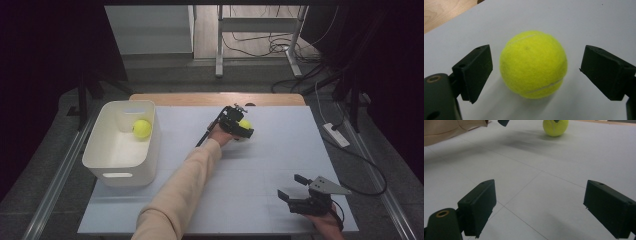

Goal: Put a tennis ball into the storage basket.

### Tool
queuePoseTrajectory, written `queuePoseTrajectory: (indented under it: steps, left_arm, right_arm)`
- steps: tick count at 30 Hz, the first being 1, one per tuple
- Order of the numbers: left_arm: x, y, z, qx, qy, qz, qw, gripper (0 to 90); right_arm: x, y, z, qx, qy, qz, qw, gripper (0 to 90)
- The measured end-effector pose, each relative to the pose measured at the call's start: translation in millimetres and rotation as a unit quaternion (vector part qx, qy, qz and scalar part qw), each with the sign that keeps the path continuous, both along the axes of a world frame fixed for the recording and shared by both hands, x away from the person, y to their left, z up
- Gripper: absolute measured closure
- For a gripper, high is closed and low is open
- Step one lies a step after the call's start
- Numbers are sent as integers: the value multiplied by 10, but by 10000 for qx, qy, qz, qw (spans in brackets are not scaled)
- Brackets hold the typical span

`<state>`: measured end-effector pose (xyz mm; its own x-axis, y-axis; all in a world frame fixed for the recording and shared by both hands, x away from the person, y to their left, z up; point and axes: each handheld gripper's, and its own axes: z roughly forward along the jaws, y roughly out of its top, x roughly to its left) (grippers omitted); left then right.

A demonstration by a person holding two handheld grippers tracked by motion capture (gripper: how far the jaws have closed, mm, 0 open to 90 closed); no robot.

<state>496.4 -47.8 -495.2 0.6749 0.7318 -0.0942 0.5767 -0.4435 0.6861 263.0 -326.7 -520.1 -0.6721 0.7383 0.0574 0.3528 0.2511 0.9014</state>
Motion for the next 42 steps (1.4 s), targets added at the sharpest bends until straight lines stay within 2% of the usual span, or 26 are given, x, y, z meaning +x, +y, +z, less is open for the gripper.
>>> queuePoseTrajectory:
  steps: [4,6,7,9,13,17,18,20,33,35,42]
  left_arm:
    - [40,-12,-49,34,41,55,10000,123]
    - [52,-12,-73,31,65,93,9999,230]
    - [58,-6,-83,-94,134,71,9998,230]
    - [64,-6,-82,-112,148,82,9998,267]
    - [69,14,-69,-119,207,69,9997,275]
    - [68,41,-41,-150,176,92,9997,276]
    - [65,57,-16,-239,181,114,9995,276]
    - [56,77,23,-283,163,84,9994,276]
    - [-100,218,272,-444,-19,-39,9990,275]
    - [-137,250,296,-505,-46,-63,9987,275]
    - [-210,330,350,-508,-128,-98,9986,275]
  right_arm:
    - [-1,3,-1,-2,-3,0,10000,112]
    - [-1,0,-1,-7,0,4,10000,112]
    - [-2,-3,-1,1,5,4,10000,112]
    - [-3,-9,2,-5,13,-9,10000,112]
    - [-8,-16,1,6,15,-17,10000,112]
    - [-12,-20,4,-8,22,-23,10000,112]
    - [-13,-19,3,-2,13,-31,10000,112]
    - [-15,-22,3,-8,14,-41,10000,112]
    - [-23,-22,8,-35,-13,-52,10000,112]
    - [-24,-21,9,-43,-23,-51,10000,112]
    - [-22,-11,10,-28,-22,-71,10000,112]
